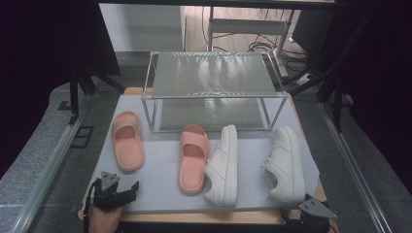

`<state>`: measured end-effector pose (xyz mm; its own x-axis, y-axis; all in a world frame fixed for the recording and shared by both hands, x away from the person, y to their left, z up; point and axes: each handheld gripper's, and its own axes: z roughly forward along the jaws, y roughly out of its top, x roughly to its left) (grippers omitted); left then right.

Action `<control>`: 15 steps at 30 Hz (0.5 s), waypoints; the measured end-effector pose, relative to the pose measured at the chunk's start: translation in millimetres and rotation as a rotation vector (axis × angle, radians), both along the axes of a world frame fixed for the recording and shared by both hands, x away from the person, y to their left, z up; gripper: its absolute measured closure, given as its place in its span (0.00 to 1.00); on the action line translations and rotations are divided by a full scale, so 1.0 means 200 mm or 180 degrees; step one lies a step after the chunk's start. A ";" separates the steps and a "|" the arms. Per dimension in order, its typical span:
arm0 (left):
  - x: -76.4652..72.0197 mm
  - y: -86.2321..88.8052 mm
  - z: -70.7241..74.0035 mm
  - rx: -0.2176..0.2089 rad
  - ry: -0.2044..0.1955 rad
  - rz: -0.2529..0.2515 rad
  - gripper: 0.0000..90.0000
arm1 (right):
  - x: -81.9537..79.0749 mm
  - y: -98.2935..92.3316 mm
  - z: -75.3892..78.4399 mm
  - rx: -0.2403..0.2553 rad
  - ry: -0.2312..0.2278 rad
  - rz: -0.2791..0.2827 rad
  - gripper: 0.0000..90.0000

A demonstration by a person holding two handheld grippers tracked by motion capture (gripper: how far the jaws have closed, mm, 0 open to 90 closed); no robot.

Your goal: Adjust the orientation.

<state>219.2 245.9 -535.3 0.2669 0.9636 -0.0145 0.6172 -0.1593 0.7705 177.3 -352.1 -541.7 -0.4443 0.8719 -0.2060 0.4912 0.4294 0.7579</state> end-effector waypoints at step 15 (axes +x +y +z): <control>-0.01 0.00 -0.02 -0.0031 -0.0095 -0.0009 0.13 | -0.01 -0.01 -0.01 0.0059 -0.0093 0.0003 0.00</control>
